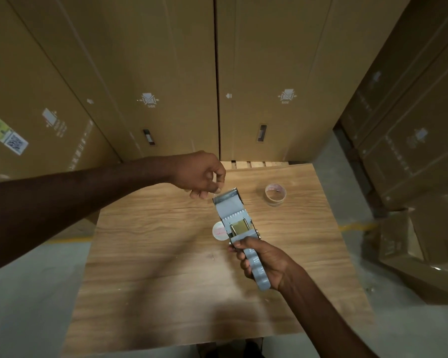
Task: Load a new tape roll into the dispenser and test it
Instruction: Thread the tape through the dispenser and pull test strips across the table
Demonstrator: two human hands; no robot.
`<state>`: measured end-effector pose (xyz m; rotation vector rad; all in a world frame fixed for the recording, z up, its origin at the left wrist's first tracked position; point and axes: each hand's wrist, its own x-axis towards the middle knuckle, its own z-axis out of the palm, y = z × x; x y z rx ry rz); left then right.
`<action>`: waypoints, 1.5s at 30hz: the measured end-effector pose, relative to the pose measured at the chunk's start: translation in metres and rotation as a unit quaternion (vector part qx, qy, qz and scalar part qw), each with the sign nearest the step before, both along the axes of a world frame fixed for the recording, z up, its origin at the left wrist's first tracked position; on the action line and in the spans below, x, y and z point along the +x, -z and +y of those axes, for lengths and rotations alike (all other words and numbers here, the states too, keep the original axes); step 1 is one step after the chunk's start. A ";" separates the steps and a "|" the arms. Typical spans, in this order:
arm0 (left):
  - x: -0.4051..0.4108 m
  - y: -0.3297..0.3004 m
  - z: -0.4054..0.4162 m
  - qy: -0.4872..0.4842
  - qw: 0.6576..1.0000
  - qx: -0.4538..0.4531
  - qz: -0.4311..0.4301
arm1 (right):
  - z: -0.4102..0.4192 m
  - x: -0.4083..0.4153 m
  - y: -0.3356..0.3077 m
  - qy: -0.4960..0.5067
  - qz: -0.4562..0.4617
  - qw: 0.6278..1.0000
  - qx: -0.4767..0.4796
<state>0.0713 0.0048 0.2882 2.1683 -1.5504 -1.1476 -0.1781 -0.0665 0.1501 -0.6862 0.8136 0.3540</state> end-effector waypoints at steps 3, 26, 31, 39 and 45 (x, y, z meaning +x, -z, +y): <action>-0.004 0.004 0.006 -0.101 0.986 0.020 0.132 | 0.000 -0.001 0.002 0.017 -0.007 1.000 -0.016; -0.019 0.052 0.020 -0.375 0.855 0.129 0.336 | 0.006 -0.023 0.011 0.128 -0.151 0.929 -0.311; -0.030 0.073 0.019 -0.351 0.853 0.192 0.334 | 0.007 -0.043 0.019 0.128 -0.128 0.896 -0.406; -0.063 0.134 0.017 -0.341 0.890 0.152 0.262 | 0.001 -0.094 0.060 0.050 -0.108 0.885 -0.450; -0.091 0.214 0.017 -0.302 0.915 0.135 0.230 | 0.017 -0.111 0.100 0.033 -0.071 0.881 -0.466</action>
